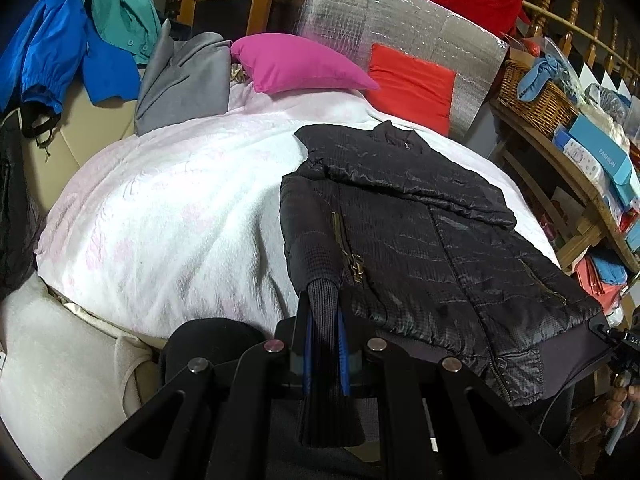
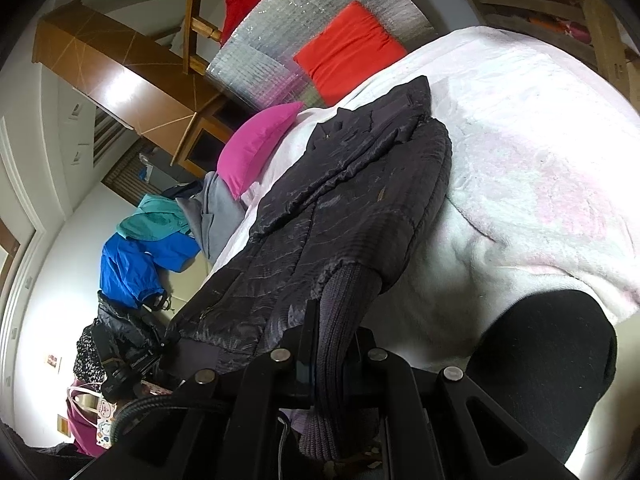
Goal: Fold large clothes
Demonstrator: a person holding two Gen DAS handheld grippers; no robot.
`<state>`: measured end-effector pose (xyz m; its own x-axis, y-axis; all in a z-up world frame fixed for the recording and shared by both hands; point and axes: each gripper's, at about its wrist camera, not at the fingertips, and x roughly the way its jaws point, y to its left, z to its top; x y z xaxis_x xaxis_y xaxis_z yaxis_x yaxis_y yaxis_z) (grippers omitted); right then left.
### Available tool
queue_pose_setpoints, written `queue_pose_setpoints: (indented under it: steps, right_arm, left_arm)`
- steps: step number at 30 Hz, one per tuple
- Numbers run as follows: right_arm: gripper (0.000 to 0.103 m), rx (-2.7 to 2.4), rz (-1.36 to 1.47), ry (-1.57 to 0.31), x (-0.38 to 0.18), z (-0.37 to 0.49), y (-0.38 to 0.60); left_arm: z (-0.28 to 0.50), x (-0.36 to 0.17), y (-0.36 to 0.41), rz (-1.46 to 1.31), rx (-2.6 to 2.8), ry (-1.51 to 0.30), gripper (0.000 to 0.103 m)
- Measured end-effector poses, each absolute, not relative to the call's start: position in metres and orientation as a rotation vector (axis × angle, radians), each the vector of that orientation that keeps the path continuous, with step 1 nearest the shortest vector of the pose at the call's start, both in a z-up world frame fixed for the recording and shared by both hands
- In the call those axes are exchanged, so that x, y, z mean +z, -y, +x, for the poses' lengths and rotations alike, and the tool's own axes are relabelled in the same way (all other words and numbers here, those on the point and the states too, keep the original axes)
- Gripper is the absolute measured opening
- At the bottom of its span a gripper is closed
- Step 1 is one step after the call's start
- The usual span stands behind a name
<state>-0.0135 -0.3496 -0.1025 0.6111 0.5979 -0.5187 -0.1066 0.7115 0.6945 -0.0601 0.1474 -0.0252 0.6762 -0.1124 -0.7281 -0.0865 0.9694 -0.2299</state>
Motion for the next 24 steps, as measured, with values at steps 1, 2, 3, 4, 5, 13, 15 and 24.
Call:
queue_pose_setpoints:
  steps: [1,2,3,4,5,13,15,24]
  right_arm:
    - [0.009,0.443,0.668,-0.818,-0.102,-0.014,0.351]
    - [0.009,0.443,0.668,-0.817,-0.101,-0.015,0.351]
    - [0.009,0.442,0.669,-0.817,-0.101,-0.016,0.353]
    - [0.009,0.443,0.669,-0.817,-0.101,-0.016,0.355]
    - [0.009,0.442,0.673,-0.815,-0.101,-0.017,0.357]
    - [0.009,0.458,0.705,-0.773,-0.088,-0.012,0.369]
    - [0.009,0.463,0.71,-0.76,-0.084,-0.009,0.37]
    - [0.009,0.481,0.716,-0.703,-0.062,0.018,0.374]
  left_arm:
    - [-0.062,-0.026,-0.148,-0.259,-0.016,-0.831,0.011]
    - [-0.063,-0.026,-0.15,-0.261,-0.018,-0.832,0.011]
    - [-0.063,-0.027,-0.152,-0.266,-0.021,-0.834,0.011]
    - [-0.064,-0.027,-0.153,-0.278,-0.026,-0.835,0.011]
    - [-0.064,-0.026,-0.155,-0.285,-0.03,-0.836,0.011]
    - [-0.05,-0.006,-0.167,-0.338,-0.058,-0.788,0.011]
    - [-0.044,-0.002,-0.167,-0.345,-0.063,-0.779,0.011]
    - [-0.011,0.017,-0.166,-0.35,-0.072,-0.731,0.011]
